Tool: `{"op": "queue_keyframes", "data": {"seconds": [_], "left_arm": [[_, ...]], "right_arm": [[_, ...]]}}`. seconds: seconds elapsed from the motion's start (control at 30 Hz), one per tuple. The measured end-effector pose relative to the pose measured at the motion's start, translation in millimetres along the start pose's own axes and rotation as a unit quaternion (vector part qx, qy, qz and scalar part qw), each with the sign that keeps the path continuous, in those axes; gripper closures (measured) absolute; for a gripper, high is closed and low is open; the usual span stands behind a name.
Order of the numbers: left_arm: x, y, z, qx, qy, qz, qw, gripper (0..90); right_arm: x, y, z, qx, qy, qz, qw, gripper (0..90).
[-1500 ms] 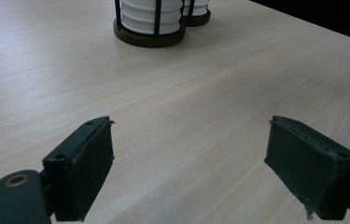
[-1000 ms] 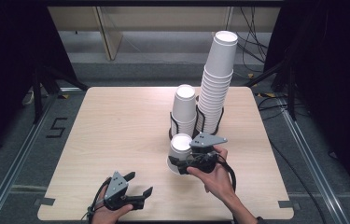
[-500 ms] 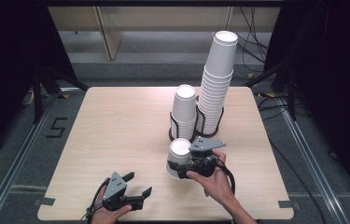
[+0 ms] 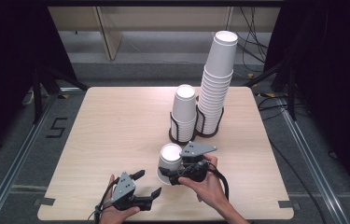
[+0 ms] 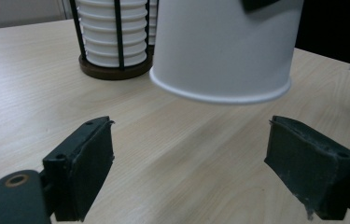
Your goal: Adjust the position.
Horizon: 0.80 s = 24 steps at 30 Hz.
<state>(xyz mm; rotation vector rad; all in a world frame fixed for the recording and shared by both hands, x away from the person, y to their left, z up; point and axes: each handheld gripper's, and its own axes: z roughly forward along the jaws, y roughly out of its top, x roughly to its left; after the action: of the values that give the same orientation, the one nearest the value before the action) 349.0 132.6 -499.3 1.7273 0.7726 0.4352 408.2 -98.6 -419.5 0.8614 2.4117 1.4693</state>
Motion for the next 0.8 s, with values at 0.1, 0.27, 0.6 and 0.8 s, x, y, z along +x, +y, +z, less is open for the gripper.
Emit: {"op": "queue_keyframes", "data": {"seconds": [0.1,0.27,0.6,0.8], "left_arm": [[-1.8,1.1,1.2,-0.003,0.0,0.003,1.0,14.3],[-3.3,1.9,1.8,-0.013,-0.015,0.001,0.9998,14.2],[-6.4,1.7,7.3,-0.018,-0.023,0.007,0.9995,2.4],[-6.1,3.3,6.1,-0.019,-0.021,0.003,0.9996,0.0]], "right_arm": [[3.1,-0.2,2.5,0.001,0.011,-0.001,0.9999,20.4],[7.5,-0.6,6.7,0.001,0.019,-0.007,0.9998,20.4],[18.1,-2.0,19.4,-0.009,0.063,0.006,0.998,20.6],[24.6,-1.2,21.9,-0.012,0.078,0.008,0.9968,20.6]]}}
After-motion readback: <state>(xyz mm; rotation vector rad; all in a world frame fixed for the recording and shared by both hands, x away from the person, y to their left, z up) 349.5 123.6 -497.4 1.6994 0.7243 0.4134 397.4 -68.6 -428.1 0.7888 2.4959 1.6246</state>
